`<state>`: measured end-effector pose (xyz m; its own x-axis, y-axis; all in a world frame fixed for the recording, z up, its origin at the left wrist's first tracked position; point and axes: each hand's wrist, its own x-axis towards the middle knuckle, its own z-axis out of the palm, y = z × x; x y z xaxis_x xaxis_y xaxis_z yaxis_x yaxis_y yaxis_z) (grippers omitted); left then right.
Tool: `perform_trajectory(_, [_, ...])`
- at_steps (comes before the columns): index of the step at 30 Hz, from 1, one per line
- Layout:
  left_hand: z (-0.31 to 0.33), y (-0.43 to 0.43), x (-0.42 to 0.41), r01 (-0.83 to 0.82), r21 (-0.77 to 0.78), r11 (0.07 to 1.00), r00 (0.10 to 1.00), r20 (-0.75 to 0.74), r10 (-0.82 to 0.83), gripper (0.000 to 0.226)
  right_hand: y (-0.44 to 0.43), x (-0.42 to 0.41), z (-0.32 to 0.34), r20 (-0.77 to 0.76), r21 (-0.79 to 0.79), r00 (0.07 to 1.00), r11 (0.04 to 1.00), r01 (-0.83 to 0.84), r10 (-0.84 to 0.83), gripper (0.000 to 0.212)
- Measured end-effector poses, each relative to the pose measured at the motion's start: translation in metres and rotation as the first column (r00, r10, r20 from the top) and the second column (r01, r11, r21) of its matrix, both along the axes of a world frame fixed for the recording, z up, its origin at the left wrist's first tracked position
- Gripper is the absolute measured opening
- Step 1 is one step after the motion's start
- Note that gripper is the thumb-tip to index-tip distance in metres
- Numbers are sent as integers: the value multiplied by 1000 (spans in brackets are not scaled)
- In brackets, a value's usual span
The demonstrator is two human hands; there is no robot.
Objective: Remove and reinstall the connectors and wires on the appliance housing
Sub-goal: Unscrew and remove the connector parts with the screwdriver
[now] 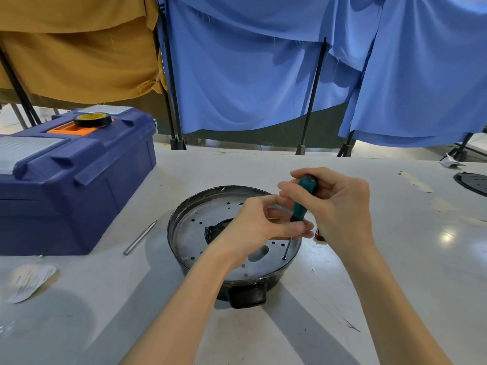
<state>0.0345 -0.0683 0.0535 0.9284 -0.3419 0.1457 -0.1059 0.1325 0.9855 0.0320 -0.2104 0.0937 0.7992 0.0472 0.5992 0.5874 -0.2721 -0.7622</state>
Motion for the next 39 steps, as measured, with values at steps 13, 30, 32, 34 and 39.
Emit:
perform_trajectory(13, [-3,-3,0,-49,-80,996,998,-37,46,16,5,-2,4,-10,-5,992,992,129,-129,24])
perform_trajectory(30, [-1,1,-1,2,-56,998,998,-65,-5,14,-1,-2,6,-18,-116,993,987,114,-117,34])
perform_trajectory(32, [-2,-4,1,12,-48,999,997,-71,-16,15,7,-6,0,23,-127,958,950,285,-284,26])
perform_trajectory(34, [-1,-8,2,48,-6,999,997,-63,-48,18,14,-11,-7,102,-164,883,868,469,-458,28])
perform_trajectory(39, [-1,-6,5,105,11,994,988,-113,-103,23,-1,-9,-3,59,-171,921,906,388,-384,29])
